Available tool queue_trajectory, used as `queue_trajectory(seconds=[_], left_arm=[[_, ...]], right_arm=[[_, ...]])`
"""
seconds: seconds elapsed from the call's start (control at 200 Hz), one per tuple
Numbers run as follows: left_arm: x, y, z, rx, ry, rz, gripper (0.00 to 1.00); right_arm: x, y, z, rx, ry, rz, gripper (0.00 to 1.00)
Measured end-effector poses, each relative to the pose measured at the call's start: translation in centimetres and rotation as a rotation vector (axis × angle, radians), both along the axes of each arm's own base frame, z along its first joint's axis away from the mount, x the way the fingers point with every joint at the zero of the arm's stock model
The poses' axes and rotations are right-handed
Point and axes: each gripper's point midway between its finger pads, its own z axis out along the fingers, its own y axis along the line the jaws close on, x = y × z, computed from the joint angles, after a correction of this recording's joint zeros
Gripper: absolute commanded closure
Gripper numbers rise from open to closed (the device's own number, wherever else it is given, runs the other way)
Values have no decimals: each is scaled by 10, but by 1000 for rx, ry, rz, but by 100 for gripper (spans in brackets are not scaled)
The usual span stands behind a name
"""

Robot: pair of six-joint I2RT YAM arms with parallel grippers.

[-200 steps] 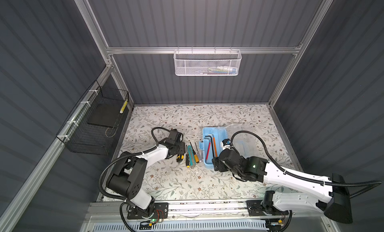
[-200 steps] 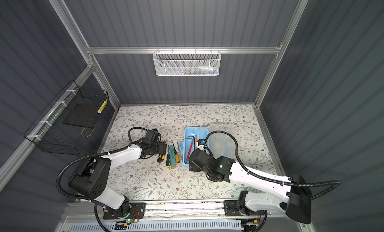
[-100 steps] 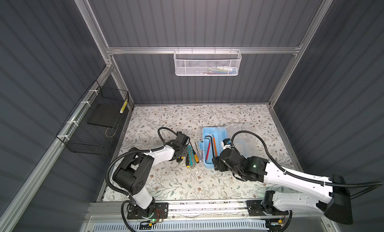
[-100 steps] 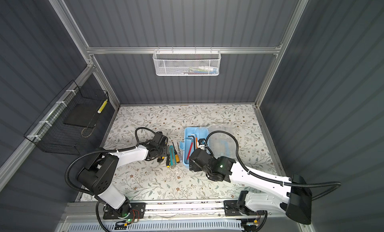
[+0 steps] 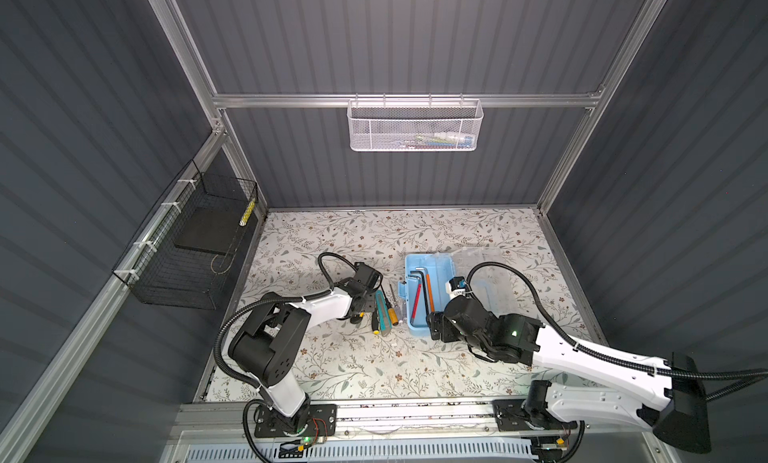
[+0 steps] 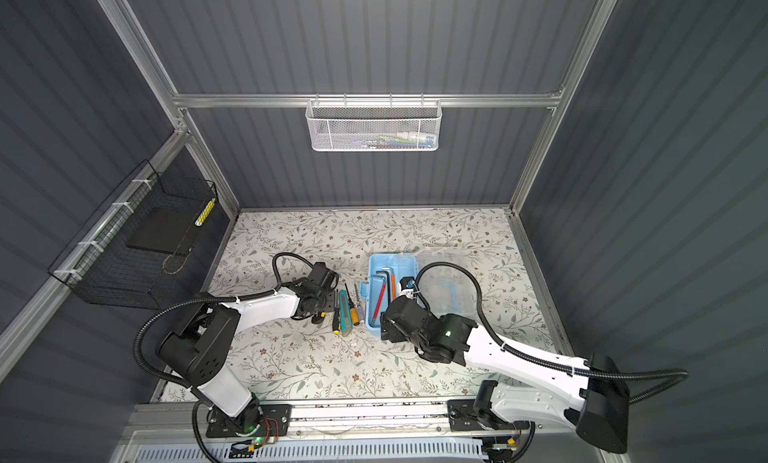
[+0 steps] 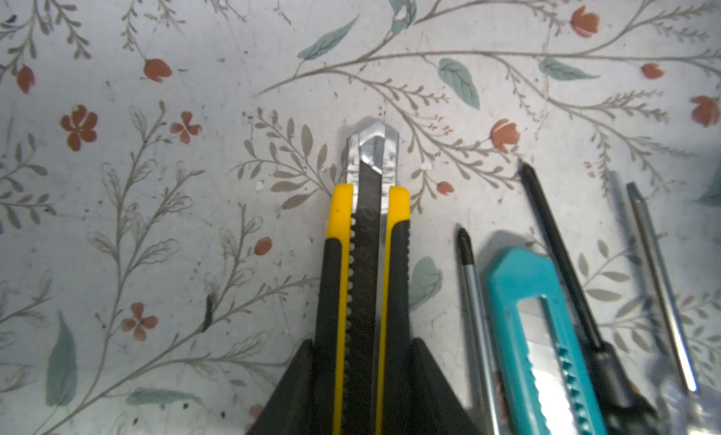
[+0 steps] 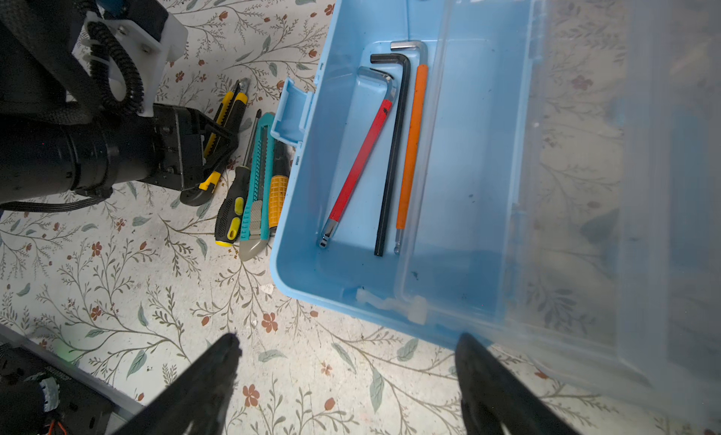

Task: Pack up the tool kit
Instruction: 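Lower the left gripper and grasp the yellow utility knife, then carry the yellow utility knife over the box with the left gripper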

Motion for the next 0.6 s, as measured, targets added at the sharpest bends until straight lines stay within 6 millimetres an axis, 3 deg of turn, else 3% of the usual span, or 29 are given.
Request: queue_trajectory(seconds=[0.185, 0.365, 0.49, 0.6], left_arm=[[-3, 5, 15, 18, 4, 7, 100], [1, -10, 81, -123, -113, 15, 100], [-6, -42, 138, -308, -213, -13, 100], [-18, -92, 174, -470, -259, -80, 100]], right_arm=[[2, -2, 0, 1, 2, -7, 14], [4, -6, 9, 30, -14, -22, 14], [7, -15, 28, 83, -49, -45, 14], [9, -27, 50, 137, -91, -72, 15]])
